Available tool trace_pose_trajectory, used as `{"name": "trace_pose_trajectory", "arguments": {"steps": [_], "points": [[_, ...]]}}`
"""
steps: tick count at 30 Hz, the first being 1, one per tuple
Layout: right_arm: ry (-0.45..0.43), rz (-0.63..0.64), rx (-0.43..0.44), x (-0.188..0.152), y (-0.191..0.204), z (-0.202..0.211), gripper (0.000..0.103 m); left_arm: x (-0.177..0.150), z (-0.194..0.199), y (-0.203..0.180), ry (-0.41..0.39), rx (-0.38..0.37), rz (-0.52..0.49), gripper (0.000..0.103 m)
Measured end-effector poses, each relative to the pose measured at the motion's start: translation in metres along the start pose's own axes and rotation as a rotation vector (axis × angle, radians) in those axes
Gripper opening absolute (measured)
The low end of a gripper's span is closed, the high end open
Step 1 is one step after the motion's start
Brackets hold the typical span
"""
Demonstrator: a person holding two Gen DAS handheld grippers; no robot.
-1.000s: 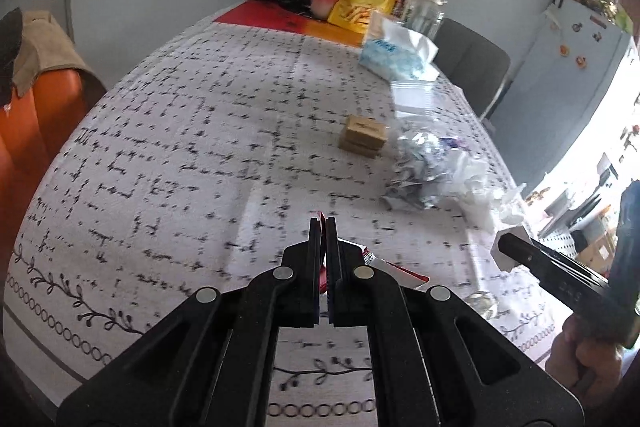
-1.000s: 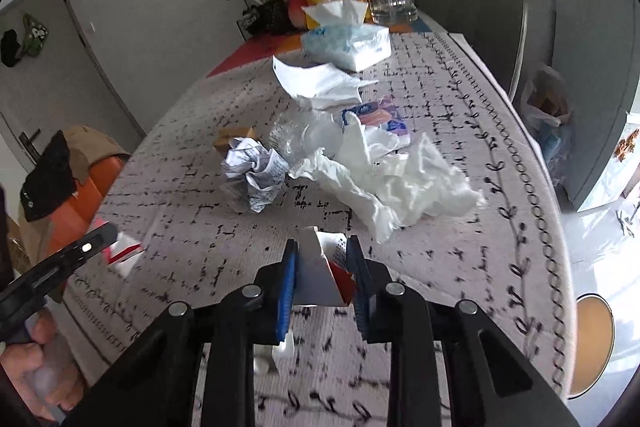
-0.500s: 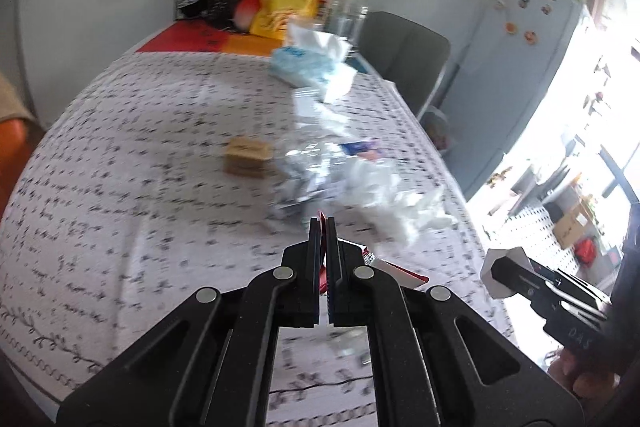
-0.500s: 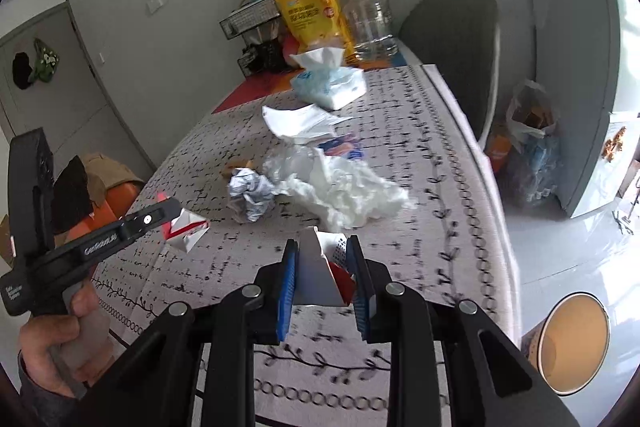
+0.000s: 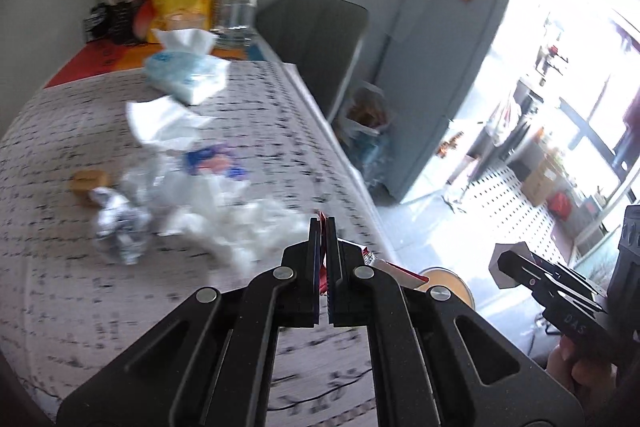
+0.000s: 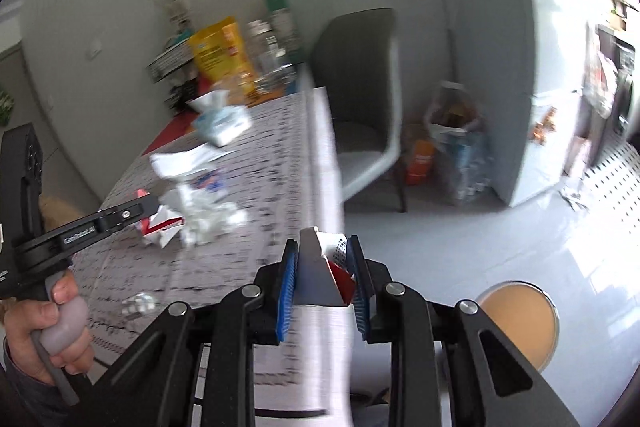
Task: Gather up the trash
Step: 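Carry the paper scrap with the right gripper over the trash bin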
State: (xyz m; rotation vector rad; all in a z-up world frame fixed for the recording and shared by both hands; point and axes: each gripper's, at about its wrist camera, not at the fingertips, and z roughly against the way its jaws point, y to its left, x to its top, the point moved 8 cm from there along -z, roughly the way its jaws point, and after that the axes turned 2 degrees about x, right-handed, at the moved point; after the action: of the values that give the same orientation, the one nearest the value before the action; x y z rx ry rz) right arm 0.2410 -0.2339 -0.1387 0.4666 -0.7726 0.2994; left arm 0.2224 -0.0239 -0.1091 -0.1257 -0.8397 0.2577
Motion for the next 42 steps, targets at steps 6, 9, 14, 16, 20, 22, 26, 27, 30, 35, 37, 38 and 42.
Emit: {"name": "trace_pose_trajectory", "arguments": {"steps": [6,9,14,16,20,22,26,27,30,35,37,38,42], "points": [[-0.012,-0.091,-0.078,-0.008,-0.064,0.013,0.025,-0.001,-0.025,-0.058,0.033,-0.047,-0.060,0.003],[-0.024,-0.148,-0.119,-0.011,-0.096,0.017,0.025,-0.002,-0.041,-0.087,0.056,-0.069,-0.089,0.003],[-0.027,-0.244,-0.202,-0.027,-0.154,0.020,0.026,-0.011,-0.070,-0.138,0.098,-0.110,-0.137,0.003],[-0.014,-0.271,-0.235,-0.037,-0.179,0.018,0.026,-0.017,-0.082,-0.155,0.122,-0.124,-0.155,0.003],[0.015,-0.307,-0.286,-0.058,-0.224,0.005,0.026,-0.029,-0.104,-0.178,0.161,-0.127,-0.174,0.003],[0.031,-0.327,-0.309,-0.068,-0.247,-0.005,0.026,-0.033,-0.117,-0.184,0.185,-0.119,-0.176,0.003],[0.035,-0.366,-0.335,-0.078,-0.282,-0.019,0.026,-0.042,-0.136,-0.193,0.219,-0.097,-0.190,0.003],[0.033,-0.374,-0.347,-0.079,-0.291,-0.022,0.026,-0.043,-0.140,-0.194,0.226,-0.094,-0.192,0.003],[0.016,-0.394,-0.363,-0.082,-0.306,-0.028,0.032,-0.047,-0.153,-0.202,0.248,-0.084,-0.206,0.003],[-0.003,-0.425,-0.379,-0.088,-0.321,-0.029,0.065,-0.055,-0.170,-0.226,0.286,-0.105,-0.234,0.003],[-0.011,-0.437,-0.380,-0.091,-0.325,-0.019,0.067,-0.060,-0.177,-0.242,0.302,-0.128,-0.256,0.003],[-0.019,-0.445,-0.391,-0.093,-0.328,-0.012,0.069,-0.064,-0.181,-0.252,0.313,-0.142,-0.268,0.003],[-0.056,-0.480,-0.437,-0.103,-0.342,0.025,0.072,-0.081,-0.200,-0.286,0.364,-0.186,-0.305,0.003]]}}
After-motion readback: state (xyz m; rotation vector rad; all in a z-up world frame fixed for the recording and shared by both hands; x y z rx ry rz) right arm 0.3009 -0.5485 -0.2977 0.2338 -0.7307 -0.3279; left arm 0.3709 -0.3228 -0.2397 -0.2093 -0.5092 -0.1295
